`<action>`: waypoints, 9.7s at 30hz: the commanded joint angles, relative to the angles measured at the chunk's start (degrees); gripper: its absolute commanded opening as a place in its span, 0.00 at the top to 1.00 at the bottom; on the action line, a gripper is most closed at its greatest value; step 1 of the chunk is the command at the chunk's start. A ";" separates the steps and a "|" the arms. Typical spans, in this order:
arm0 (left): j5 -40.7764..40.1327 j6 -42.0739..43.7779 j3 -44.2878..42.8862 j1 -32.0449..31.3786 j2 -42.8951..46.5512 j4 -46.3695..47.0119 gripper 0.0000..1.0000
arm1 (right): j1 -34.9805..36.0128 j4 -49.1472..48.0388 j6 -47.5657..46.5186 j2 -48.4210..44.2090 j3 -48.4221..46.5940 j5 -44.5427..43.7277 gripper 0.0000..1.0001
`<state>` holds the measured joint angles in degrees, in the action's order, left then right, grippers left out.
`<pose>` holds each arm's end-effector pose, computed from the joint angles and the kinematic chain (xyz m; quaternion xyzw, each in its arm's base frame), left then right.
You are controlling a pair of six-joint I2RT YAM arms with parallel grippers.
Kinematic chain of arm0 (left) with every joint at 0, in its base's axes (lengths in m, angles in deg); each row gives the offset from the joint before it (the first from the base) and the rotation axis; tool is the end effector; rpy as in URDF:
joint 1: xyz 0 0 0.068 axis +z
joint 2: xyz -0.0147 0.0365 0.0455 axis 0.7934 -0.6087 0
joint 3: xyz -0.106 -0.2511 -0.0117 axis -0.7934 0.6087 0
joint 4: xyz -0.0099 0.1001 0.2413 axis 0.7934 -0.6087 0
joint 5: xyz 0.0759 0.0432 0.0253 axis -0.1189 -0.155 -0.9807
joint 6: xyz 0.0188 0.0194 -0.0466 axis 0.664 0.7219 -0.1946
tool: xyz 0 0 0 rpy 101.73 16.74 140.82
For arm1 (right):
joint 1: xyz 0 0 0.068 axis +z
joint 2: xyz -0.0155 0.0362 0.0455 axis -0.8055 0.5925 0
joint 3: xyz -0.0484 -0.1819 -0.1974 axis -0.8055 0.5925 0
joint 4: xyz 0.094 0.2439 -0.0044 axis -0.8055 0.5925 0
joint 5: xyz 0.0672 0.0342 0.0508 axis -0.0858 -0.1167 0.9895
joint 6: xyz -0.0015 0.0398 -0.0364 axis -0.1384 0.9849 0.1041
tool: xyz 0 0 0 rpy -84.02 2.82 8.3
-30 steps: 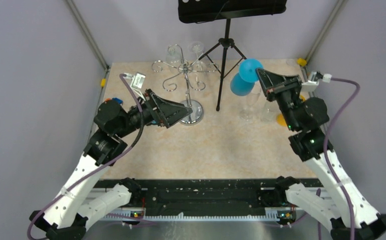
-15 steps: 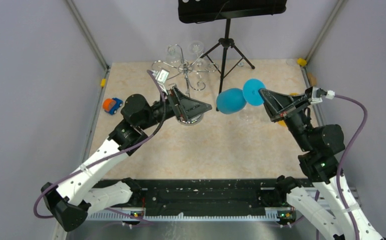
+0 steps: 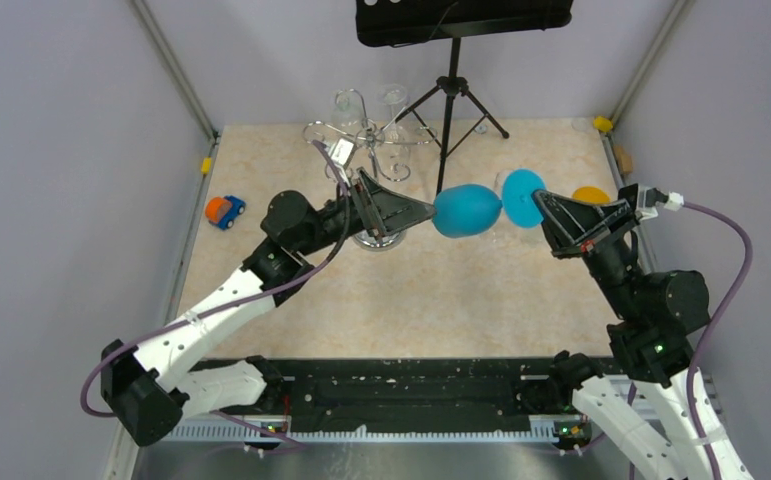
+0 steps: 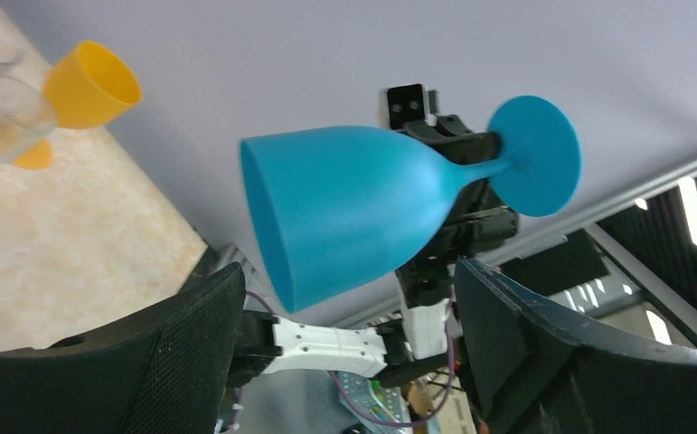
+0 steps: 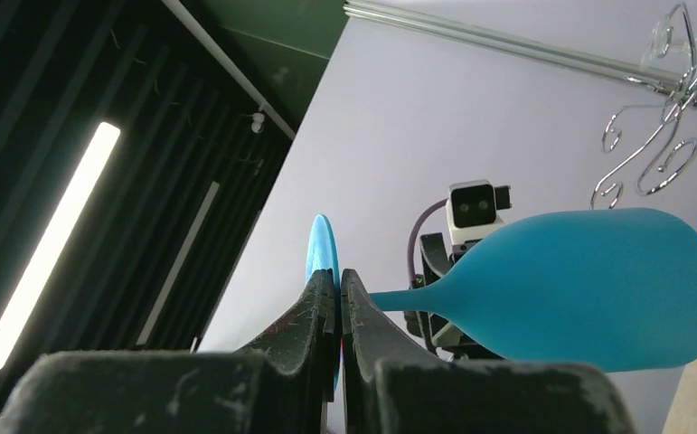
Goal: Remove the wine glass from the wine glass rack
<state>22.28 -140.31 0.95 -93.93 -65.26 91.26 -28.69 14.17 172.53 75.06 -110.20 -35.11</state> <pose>0.1781 -0.1789 0.4036 0.0517 0.6257 -0.7037 0.3327 0.0774 0.0423 0.4269 0.2189 0.4586 0.7510 0.4216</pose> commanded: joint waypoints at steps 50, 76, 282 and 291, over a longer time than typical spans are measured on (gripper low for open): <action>-32.91 35.87 -35.35 -19.03 -23.28 -55.82 1.00 | 0.17 61.84 -39.78 -10.09 -15.99 -38.53 0.45; -30.22 49.77 -72.20 -24.58 -61.37 -84.04 1.00 | 0.18 68.09 -41.16 -13.96 -19.30 -38.01 0.47; 26.81 5.68 -45.48 42.57 -43.63 -15.58 0.66 | -30.68 35.93 -52.65 15.26 -12.49 12.92 0.57; 27.81 5.41 -45.13 41.96 -44.16 -16.30 0.73 | -30.68 36.88 -52.62 14.39 -12.91 11.99 0.58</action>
<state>48.13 -135.30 -44.25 -51.14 -109.04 73.53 -60.03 51.75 119.57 90.40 -122.66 -22.17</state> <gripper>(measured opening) 0.272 0.421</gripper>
